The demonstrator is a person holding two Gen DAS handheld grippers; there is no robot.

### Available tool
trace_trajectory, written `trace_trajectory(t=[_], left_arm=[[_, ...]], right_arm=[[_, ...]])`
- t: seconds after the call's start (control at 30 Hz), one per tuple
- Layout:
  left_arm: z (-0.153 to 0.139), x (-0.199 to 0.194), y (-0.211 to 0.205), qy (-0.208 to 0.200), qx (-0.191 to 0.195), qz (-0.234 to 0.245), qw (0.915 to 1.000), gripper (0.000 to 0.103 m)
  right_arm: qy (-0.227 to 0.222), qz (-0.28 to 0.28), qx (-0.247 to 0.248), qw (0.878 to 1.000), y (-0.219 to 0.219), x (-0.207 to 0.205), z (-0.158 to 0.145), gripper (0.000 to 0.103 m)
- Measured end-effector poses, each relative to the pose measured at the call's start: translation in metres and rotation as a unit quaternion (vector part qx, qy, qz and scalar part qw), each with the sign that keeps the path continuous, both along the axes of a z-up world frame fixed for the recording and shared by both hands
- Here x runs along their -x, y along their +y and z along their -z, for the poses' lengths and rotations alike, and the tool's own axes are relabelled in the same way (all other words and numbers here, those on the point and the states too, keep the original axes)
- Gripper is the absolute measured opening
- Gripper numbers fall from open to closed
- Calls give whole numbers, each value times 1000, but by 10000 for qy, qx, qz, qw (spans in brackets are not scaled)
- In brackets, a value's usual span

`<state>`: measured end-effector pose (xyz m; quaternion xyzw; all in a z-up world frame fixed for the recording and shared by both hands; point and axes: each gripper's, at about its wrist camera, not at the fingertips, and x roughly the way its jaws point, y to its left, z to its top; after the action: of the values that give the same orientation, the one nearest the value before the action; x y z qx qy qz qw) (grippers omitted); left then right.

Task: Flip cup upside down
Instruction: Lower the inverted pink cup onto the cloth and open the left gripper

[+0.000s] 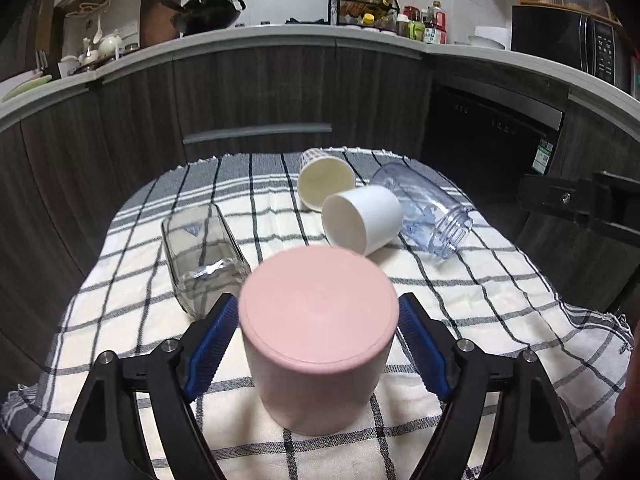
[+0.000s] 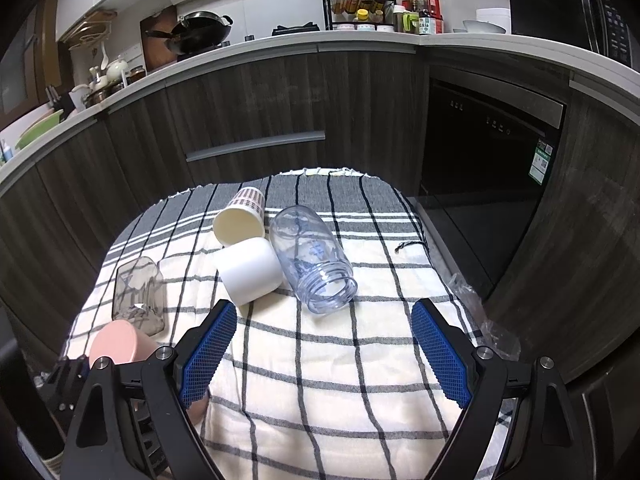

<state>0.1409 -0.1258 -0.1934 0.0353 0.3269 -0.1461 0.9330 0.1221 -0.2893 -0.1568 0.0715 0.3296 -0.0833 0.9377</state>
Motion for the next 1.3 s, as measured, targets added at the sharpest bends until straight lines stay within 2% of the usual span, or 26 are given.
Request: trace_trajectory(t=[0.37, 0.73, 1.3], left_arm=[[-27, 15, 21, -36, 132, -307, 9994, 87], [-55, 35, 41, -230, 551, -320, 9977, 88], [-75, 75, 86, -282, 538, -927, 9938, 88]], right_arm=[[-293, -26, 19, 9996, 7, 16, -17, 89], [-441, -133, 255, 9986, 31, 37, -27, 89], [-801, -347, 547, 9947, 75, 85, -48, 93]])
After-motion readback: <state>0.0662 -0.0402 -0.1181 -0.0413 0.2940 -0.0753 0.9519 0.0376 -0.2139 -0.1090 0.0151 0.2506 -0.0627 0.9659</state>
